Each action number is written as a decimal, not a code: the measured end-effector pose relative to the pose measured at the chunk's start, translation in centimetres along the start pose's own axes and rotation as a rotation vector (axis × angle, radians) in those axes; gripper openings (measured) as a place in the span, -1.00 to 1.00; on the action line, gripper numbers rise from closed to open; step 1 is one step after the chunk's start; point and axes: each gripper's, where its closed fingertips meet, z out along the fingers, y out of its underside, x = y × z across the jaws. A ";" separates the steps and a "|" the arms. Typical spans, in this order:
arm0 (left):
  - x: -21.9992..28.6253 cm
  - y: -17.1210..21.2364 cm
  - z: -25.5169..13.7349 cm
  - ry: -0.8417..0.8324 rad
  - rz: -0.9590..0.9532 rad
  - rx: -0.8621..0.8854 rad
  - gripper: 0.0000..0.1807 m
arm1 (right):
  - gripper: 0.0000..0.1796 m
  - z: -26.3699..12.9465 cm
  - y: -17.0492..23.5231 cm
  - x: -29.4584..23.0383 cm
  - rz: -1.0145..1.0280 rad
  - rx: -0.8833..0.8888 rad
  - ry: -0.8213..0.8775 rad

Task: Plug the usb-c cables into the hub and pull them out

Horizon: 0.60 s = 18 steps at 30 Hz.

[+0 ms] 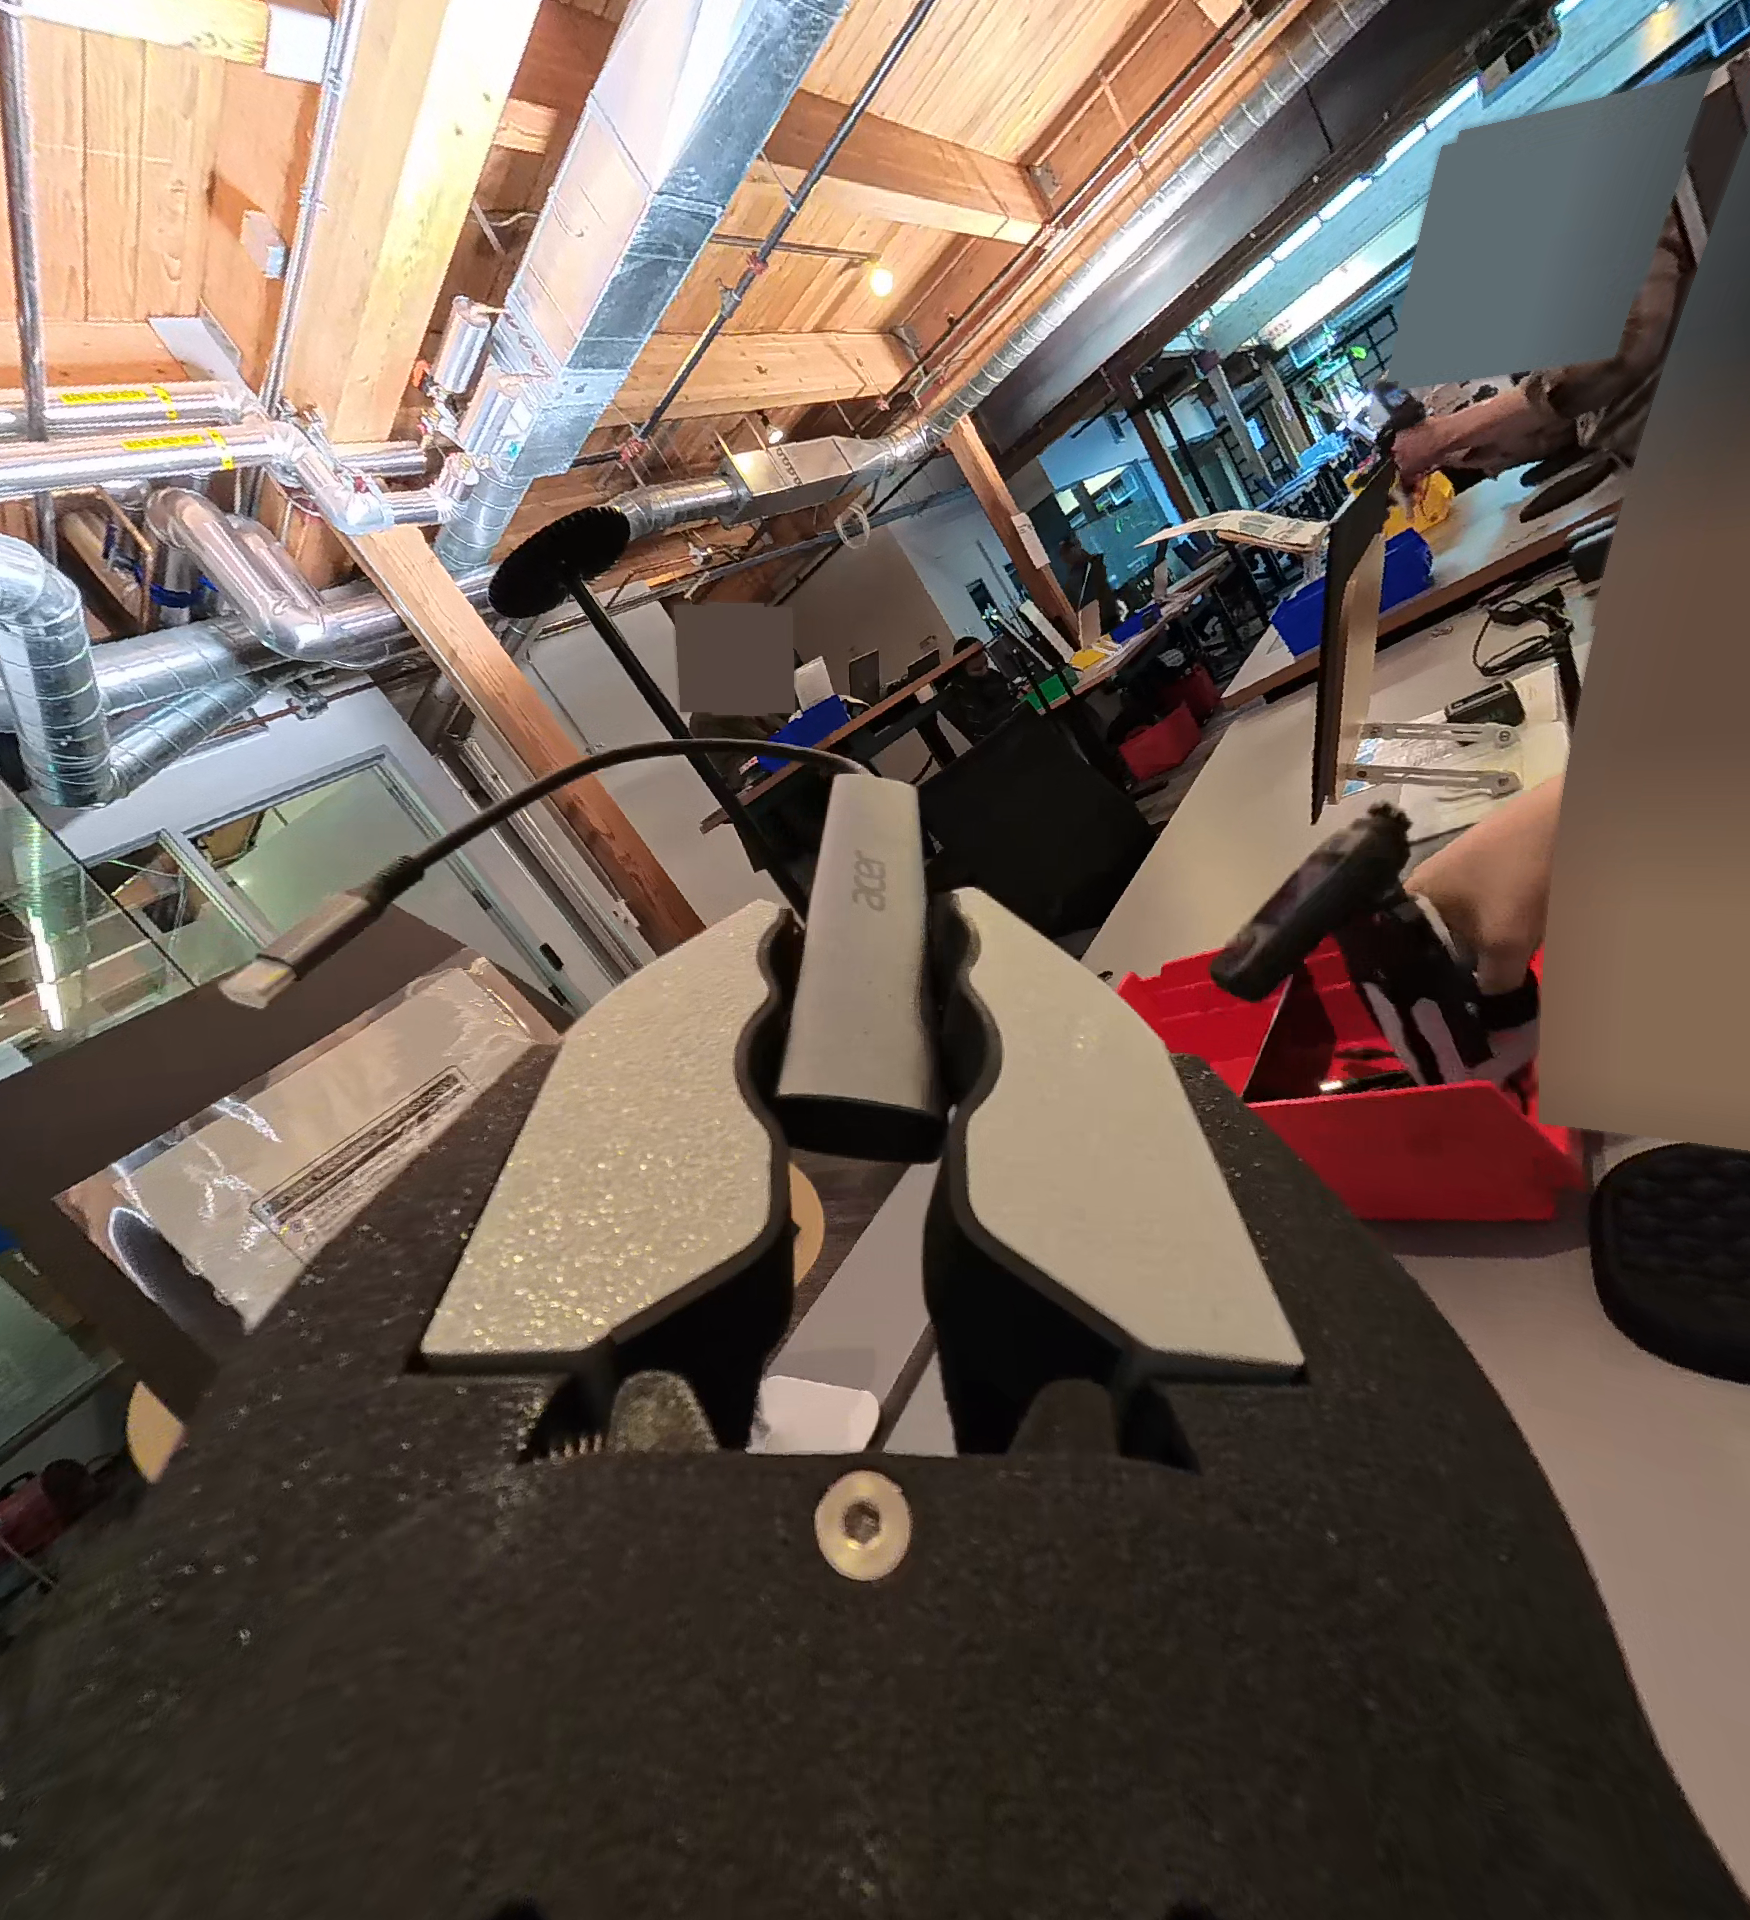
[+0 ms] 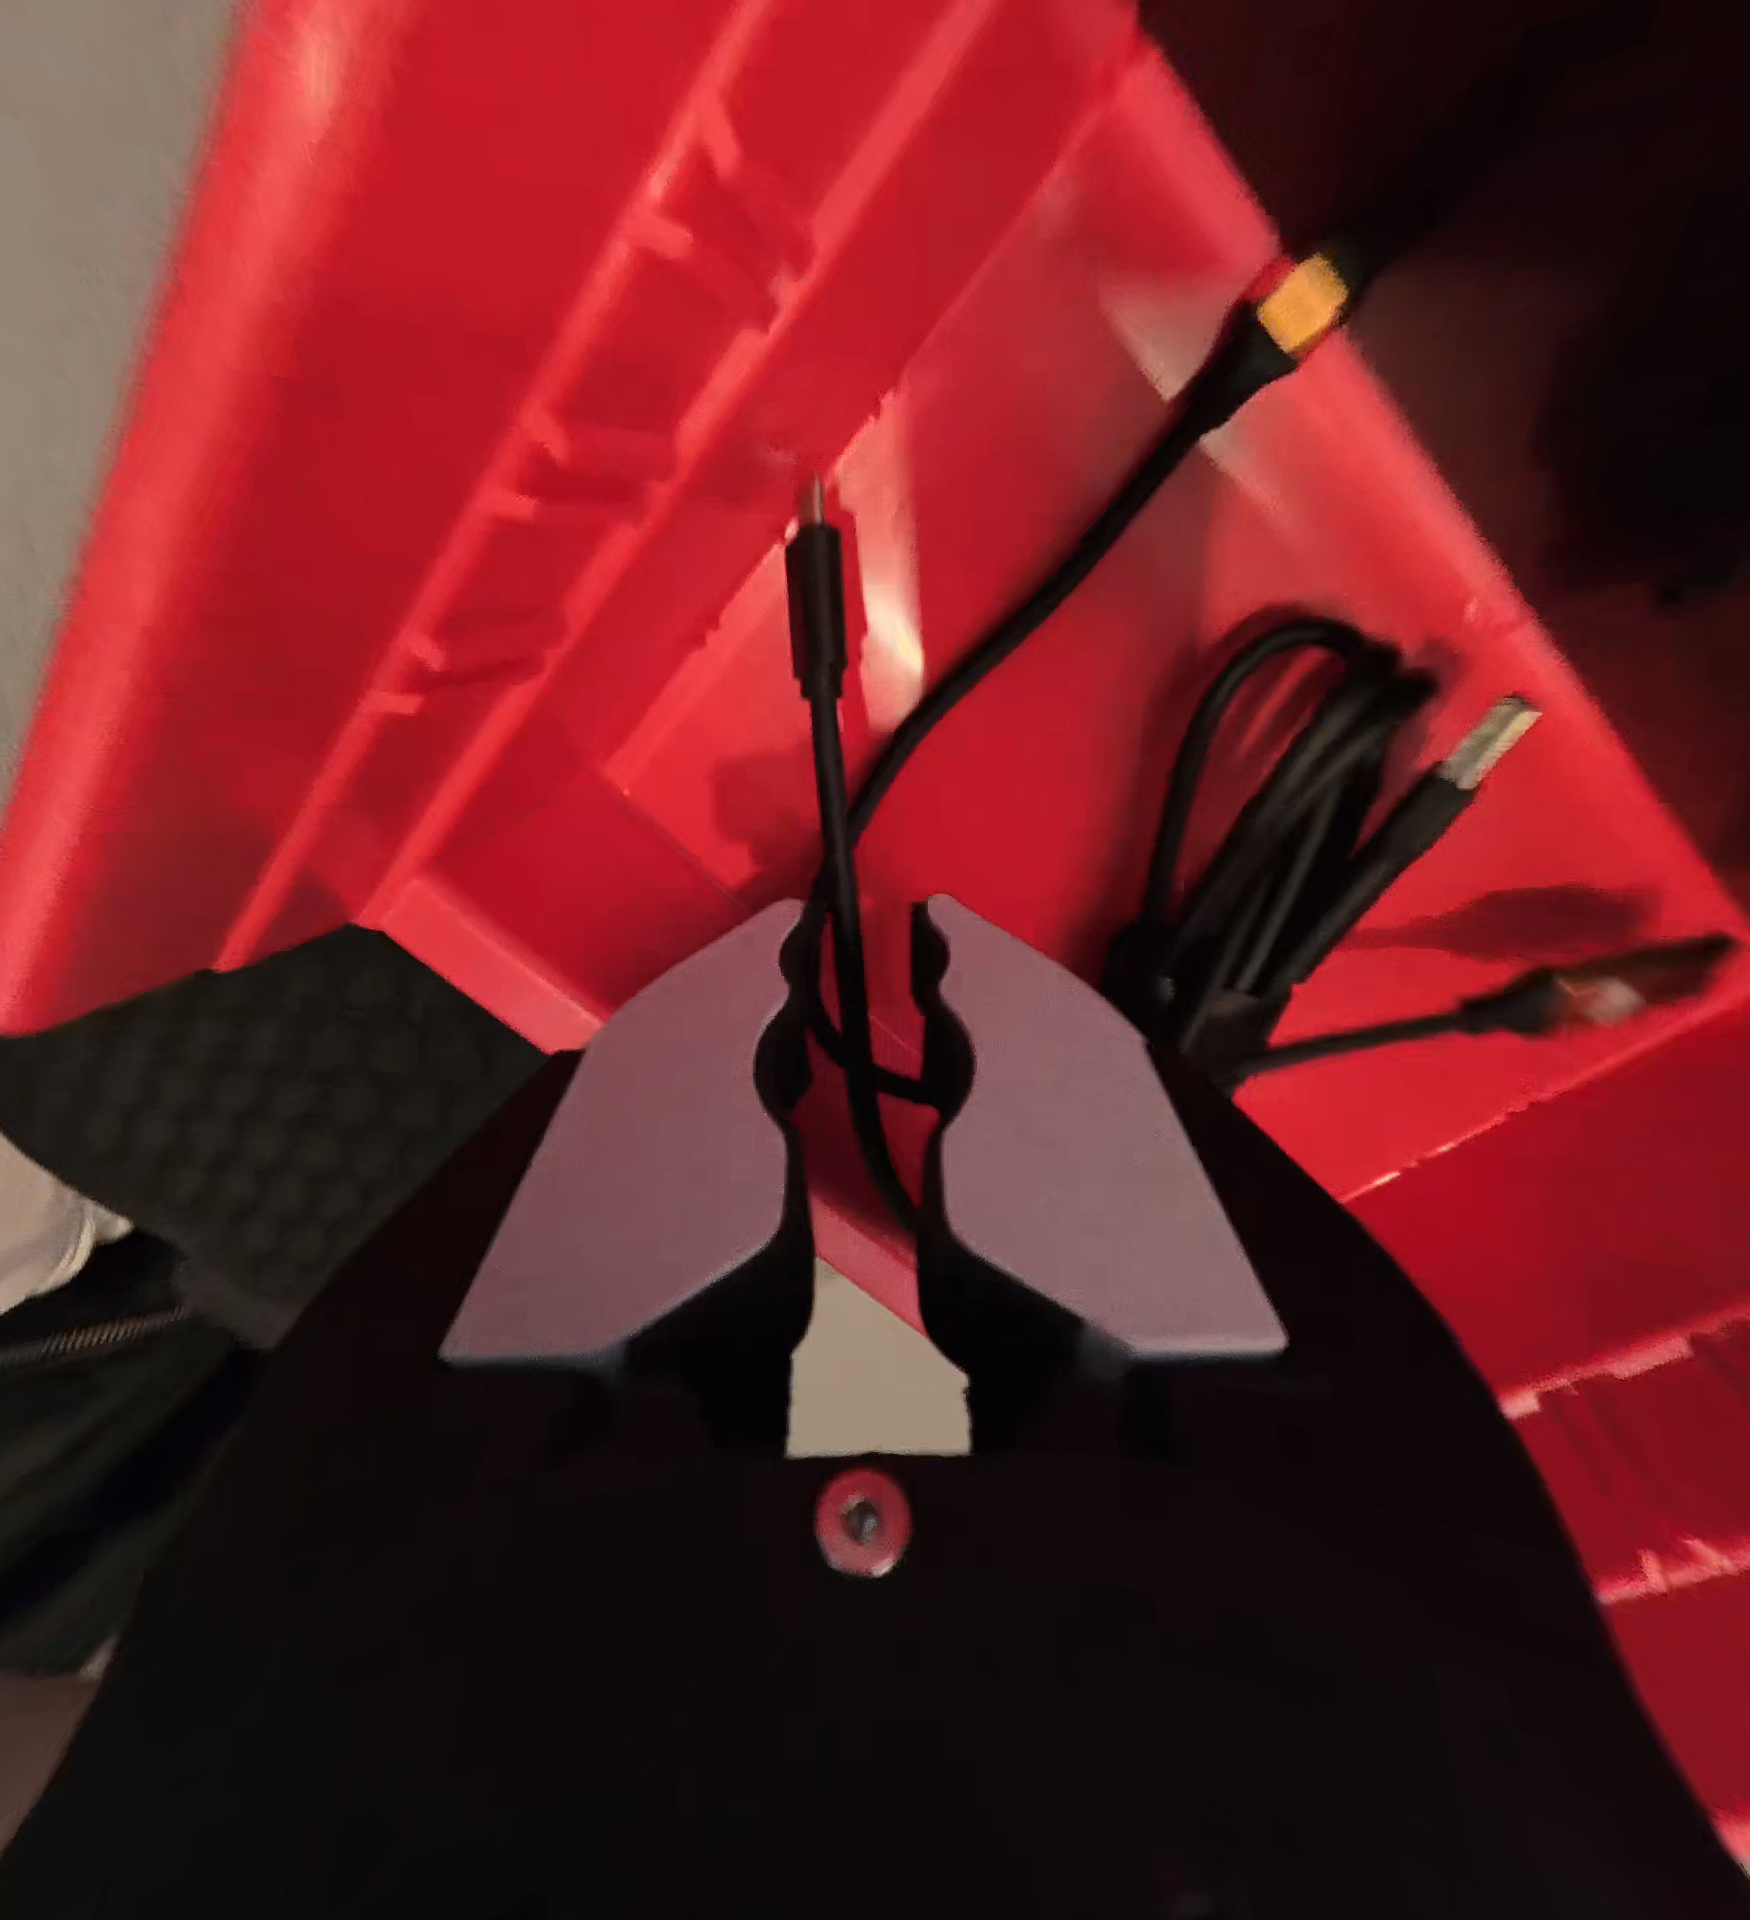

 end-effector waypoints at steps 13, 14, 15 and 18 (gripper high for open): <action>4.4 3.3 3.1 0.198 -0.005 -0.120 -0.73 | -0.60 -25.4 -12.2 -18.6 -1.083 1.150 1.048; 5.0 3.6 3.3 0.213 0.007 -0.131 -0.73 | -0.60 -25.8 -13.0 -21.2 -1.194 1.165 1.139; 5.5 3.8 3.6 0.223 0.016 -0.142 -0.73 | -0.60 -25.8 -13.9 -22.7 -1.249 1.143 1.195; 6.8 4.1 4.1 0.254 0.023 -0.159 -0.73 | -0.48 -25.4 -16.6 -24.1 -1.292 1.061 1.331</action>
